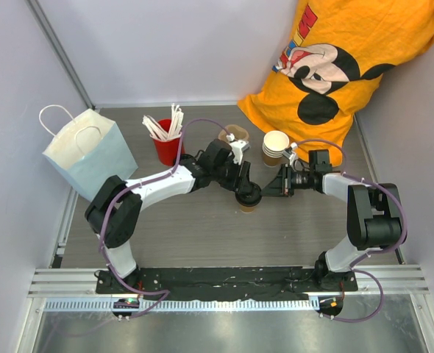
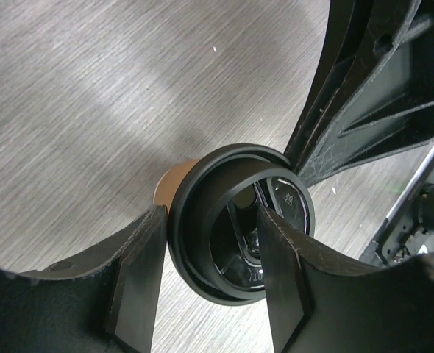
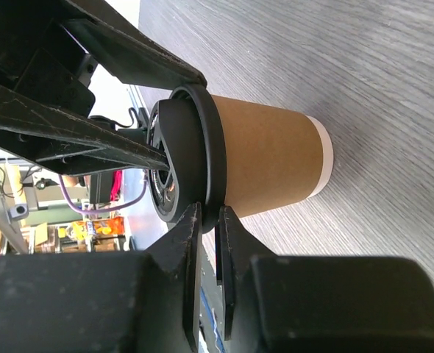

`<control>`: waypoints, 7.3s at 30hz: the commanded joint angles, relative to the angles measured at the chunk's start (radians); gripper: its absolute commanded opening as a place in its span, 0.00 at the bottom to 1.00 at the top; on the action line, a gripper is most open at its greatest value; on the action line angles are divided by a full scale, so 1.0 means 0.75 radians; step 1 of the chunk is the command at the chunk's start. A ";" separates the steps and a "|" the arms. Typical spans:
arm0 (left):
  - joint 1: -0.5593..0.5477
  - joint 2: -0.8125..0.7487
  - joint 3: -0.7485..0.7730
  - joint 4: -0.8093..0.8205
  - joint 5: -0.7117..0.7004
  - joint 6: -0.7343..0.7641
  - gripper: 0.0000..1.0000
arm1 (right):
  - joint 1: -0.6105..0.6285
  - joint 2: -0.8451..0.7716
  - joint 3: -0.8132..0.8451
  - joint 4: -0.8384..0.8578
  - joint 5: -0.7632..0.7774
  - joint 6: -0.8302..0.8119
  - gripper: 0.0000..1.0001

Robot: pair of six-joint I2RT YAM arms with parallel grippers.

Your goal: Pack the takeout coffee

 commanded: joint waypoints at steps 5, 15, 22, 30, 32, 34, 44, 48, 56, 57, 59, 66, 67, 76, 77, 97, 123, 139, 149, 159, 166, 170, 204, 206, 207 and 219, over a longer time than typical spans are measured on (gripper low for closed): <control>-0.038 0.141 -0.039 -0.243 -0.267 0.138 0.52 | 0.061 -0.006 0.026 -0.085 0.243 -0.134 0.15; -0.034 0.102 -0.078 -0.202 -0.273 0.116 0.51 | -0.037 -0.115 0.063 -0.103 -0.025 -0.104 0.46; -0.026 0.100 -0.101 -0.163 -0.226 0.095 0.52 | -0.037 -0.150 0.051 -0.062 -0.062 -0.059 0.52; 0.013 0.035 -0.129 -0.145 -0.175 0.087 0.59 | 0.006 -0.123 0.114 -0.154 0.026 -0.134 0.63; 0.035 0.019 -0.133 -0.143 -0.138 0.091 0.61 | 0.010 -0.119 0.118 -0.169 0.035 -0.149 0.63; 0.051 -0.002 -0.129 -0.139 -0.124 0.093 0.63 | 0.014 -0.117 0.118 -0.173 0.043 -0.157 0.63; 0.072 -0.049 -0.050 -0.139 -0.001 0.097 0.76 | 0.061 -0.092 0.163 -0.248 0.082 -0.220 0.65; 0.078 -0.055 -0.005 -0.159 0.042 0.099 0.80 | 0.065 -0.072 0.200 -0.261 0.110 -0.229 0.67; 0.115 -0.082 0.020 -0.145 0.130 0.064 0.88 | 0.108 -0.045 0.249 -0.277 0.208 -0.224 0.73; 0.121 -0.082 0.026 -0.149 0.136 0.054 0.89 | 0.112 -0.045 0.247 -0.279 0.212 -0.222 0.73; 0.129 -0.084 0.045 -0.155 0.148 0.046 0.89 | 0.116 -0.049 0.245 -0.283 0.221 -0.233 0.73; 0.160 -0.114 0.096 -0.159 0.203 0.030 0.95 | 0.139 -0.070 0.243 -0.298 0.231 -0.233 0.73; 0.162 -0.117 0.098 -0.161 0.211 0.030 0.96 | 0.139 -0.070 0.245 -0.302 0.231 -0.235 0.74; 0.268 -0.223 -0.023 -0.186 0.201 0.095 0.96 | 0.181 -0.086 0.276 -0.367 0.260 -0.263 0.74; 0.293 -0.239 -0.041 -0.182 0.197 0.103 0.96 | 0.194 -0.088 0.284 -0.369 0.266 -0.259 0.74; 0.309 -0.209 -0.195 -0.086 0.256 0.093 0.94 | 0.306 0.024 0.341 -0.330 0.358 -0.175 0.74; 0.276 -0.159 -0.209 -0.018 0.314 0.052 0.92 | 0.345 0.080 0.294 -0.287 0.448 -0.186 0.58; 0.266 -0.086 -0.189 -0.083 0.224 0.097 0.81 | 0.353 0.079 0.300 -0.302 0.456 -0.200 0.58; 0.144 -0.008 -0.121 -0.233 0.036 0.228 0.73 | 0.359 0.082 0.309 -0.314 0.472 -0.220 0.58; 0.144 0.064 -0.103 -0.272 0.001 0.222 0.68 | 0.370 0.082 0.307 -0.341 0.503 -0.253 0.57; 0.166 -0.053 -0.037 -0.253 0.082 0.195 0.81 | 0.372 0.071 0.327 -0.361 0.489 -0.265 0.57; 0.195 -0.088 0.018 -0.262 0.138 0.185 0.85 | 0.372 0.045 0.349 -0.371 0.480 -0.257 0.58; 0.168 -0.292 -0.150 -0.397 0.406 0.449 0.86 | 0.362 -0.002 0.356 -0.408 0.517 -0.290 0.58; 0.138 -0.292 -0.158 -0.397 0.365 0.455 0.86 | 0.362 -0.002 0.354 -0.404 0.521 -0.290 0.57; 0.131 -0.292 -0.156 -0.395 0.341 0.449 0.86 | 0.360 -0.006 0.350 -0.402 0.523 -0.290 0.57; 0.178 -0.286 -0.227 -0.250 0.234 0.185 0.87 | 0.362 -0.035 0.303 -0.375 0.528 -0.290 0.57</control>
